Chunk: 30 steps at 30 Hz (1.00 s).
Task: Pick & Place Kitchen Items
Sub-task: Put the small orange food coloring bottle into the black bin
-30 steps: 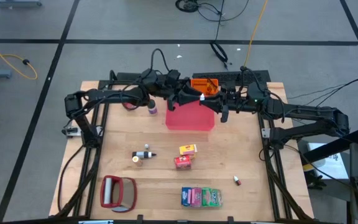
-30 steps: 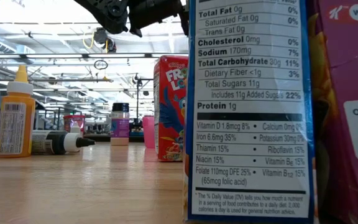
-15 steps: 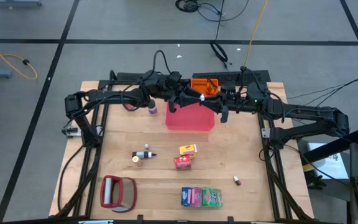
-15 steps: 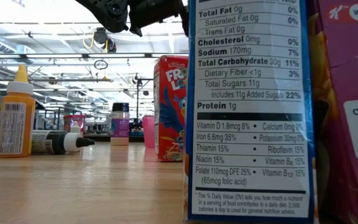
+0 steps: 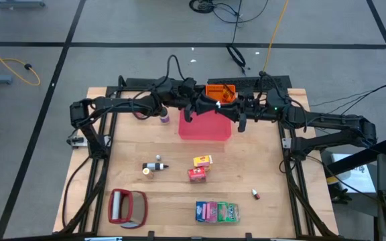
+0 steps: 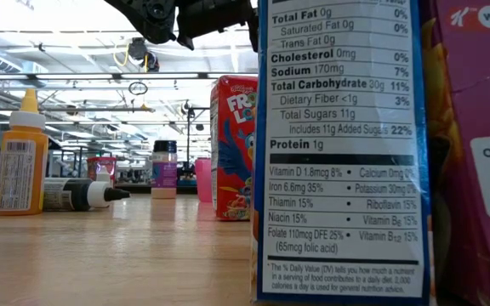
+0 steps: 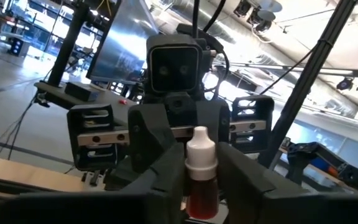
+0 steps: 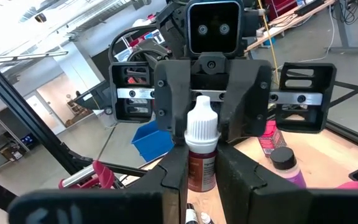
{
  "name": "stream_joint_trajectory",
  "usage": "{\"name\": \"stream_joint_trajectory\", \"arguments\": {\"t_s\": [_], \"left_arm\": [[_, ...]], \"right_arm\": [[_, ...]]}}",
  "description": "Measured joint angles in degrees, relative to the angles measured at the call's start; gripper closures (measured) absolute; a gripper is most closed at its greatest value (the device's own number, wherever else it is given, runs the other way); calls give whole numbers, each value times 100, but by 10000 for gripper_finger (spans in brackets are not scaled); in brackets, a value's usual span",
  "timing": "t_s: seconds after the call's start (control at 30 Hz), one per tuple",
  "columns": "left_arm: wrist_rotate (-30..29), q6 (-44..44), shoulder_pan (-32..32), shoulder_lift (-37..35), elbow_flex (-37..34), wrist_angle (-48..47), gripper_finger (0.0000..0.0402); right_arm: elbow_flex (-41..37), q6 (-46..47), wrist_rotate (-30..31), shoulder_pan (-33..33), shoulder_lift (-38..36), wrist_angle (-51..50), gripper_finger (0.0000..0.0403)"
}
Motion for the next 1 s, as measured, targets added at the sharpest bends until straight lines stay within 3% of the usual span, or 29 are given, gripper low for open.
{"name": "stream_joint_trajectory", "arguments": {"t_s": [0.13, 0.33, 0.47, 0.8, 1.0], "left_arm": [[26, 89, 3, -2, 0, 22, 378], [75, -30, 76, -15, 0, 38, 378], [191, -91, 90, -15, 0, 81, 398], [32, -263, 63, -3, 2, 54, 330], [-118, -241, -9, 9, 2, 42, 317]], "right_arm": [[0, -16, -4, -2, -7, 3, 354], [0, -4, 8, -5, -14, 9, 354], [0, -4, -4, -4, -13, 18, 354], [0, -2, -4, -4, 1, 12, 354], [0, -2, -4, 0, 13, 7, 354]]}}
